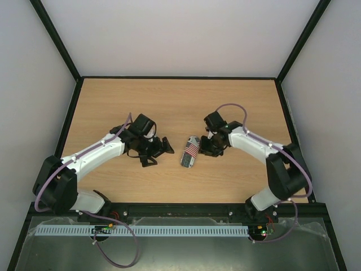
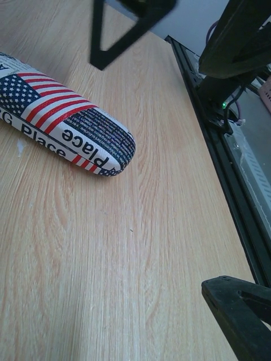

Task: Organize the sunglasses
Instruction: Adjust the sunglasses case at the center of the board.

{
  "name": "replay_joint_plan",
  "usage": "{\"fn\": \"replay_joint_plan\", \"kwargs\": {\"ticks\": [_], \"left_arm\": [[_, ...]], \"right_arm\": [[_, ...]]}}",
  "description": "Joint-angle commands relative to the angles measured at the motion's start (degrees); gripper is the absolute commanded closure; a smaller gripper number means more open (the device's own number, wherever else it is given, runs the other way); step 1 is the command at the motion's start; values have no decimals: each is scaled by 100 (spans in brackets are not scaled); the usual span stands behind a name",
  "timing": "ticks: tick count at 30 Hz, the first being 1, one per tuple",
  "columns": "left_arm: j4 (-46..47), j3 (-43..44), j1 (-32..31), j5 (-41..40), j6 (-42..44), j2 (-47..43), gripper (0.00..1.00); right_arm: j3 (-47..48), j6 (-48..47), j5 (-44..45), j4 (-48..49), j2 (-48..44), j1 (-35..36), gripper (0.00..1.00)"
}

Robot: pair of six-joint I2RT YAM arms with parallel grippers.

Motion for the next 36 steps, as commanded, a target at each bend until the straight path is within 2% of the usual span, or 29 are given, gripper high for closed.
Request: {"fn": "replay_joint_plan", "kwargs": {"ticks": [1,5,11,19,28,36], "left_arm": [[11,-94,-25,-109,-140,-137,1],[268,-198,-22,-148,-444,-397,1],[337,-188,-13,-265,-612,-599,1],[200,-210,-10,-339,-603,-704,1],[102,-258,85,-342,-545,-825,1],[30,-252,209,-316,-466,-843,1]], "right_arm": [[-359,466,452,-364,-580,451,68],[-504,596,842,-442,-625,757,68],[-552,755,942,-310,-340,1125,69],[-47,898,1014,-187,367,1707,69],[761,786,1125,-316,980,1794,69],[1088,758,1073,-336,1242,1877,68]]}}
